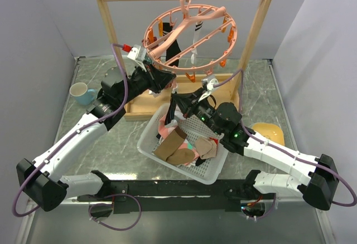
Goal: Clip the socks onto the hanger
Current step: Clamp the sock onto the hanger.
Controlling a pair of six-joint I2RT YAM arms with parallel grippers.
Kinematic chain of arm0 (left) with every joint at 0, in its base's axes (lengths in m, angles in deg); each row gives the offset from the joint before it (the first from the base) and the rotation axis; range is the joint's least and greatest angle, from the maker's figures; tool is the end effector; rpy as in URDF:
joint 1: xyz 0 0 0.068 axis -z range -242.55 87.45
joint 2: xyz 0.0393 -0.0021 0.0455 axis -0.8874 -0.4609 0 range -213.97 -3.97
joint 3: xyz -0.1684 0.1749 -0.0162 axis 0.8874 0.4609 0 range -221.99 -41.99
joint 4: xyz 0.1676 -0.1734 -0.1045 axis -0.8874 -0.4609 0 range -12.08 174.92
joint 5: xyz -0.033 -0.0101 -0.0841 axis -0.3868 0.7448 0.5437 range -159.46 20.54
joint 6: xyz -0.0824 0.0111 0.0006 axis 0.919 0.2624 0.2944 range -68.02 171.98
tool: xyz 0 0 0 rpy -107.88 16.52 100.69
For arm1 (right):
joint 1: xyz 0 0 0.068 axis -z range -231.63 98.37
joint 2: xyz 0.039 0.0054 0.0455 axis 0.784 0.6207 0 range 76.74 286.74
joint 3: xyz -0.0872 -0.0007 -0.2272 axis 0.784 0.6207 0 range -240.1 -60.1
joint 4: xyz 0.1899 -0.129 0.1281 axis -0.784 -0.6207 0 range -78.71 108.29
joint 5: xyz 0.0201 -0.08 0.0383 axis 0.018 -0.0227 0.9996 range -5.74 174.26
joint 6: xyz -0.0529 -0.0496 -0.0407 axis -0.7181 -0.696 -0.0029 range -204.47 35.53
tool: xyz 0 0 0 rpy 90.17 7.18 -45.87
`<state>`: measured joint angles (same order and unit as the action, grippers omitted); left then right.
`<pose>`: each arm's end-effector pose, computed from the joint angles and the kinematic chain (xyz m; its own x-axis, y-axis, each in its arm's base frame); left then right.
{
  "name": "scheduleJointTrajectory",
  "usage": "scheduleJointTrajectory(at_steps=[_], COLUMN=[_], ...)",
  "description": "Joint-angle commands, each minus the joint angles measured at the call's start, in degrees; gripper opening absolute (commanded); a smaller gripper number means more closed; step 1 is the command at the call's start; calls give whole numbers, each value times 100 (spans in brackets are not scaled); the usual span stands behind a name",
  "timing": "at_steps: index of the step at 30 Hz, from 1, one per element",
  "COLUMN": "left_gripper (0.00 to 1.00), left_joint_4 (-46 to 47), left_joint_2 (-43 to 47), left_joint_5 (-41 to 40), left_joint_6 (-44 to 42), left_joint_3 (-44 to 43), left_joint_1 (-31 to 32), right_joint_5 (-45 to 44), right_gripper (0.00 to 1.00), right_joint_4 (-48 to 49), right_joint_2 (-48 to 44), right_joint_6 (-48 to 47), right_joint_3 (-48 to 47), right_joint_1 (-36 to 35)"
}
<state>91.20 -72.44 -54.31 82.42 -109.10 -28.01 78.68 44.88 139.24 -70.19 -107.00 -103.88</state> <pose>0.2575 -0.2003 0.3971 -0.3250 -0.3698 -0.8704 0.6927 0.5335 -0.4853 0.1950 0.2404 0.3399 -0.0668 0.3148 -0.9468 -0.7347 0.6265 0.2601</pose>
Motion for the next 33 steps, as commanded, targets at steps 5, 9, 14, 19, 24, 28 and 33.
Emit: scheduleJointTrajectory(at_steps=[5, 9, 14, 19, 24, 28, 33], left_gripper=[4, 4, 4, 4, 4, 4, 4], left_joint_4=[-171, -163, -180, -180, -171, -154, -154], left_joint_2=[-27, 0, 53, 53, 70, 88, 114], left_joint_5=[128, 137, 137, 163, 154, 154, 163], left_joint_6=[-38, -11, -20, -20, -29, -20, -38], left_joint_3=[-302, -259, -206, -206, -180, -144, -144], left_joint_1=[79, 79, 79, 70, 70, 70, 79], right_joint_5=[84, 22, 13, 49, 40, 31, 40], right_gripper=[0, 0, 0, 0, 0, 0, 0], right_joint_4=[391, 408, 426, 452, 444, 417, 426], right_joint_2=[122, 113, 113, 166, 175, 140, 61], right_joint_6=[136, 84, 75, 84, -13, -75, -101], right_joint_3=[-4, 14, 5, -39, -153, -224, -250], right_joint_1=[-40, -31, -31, -31, -40, -31, -40])
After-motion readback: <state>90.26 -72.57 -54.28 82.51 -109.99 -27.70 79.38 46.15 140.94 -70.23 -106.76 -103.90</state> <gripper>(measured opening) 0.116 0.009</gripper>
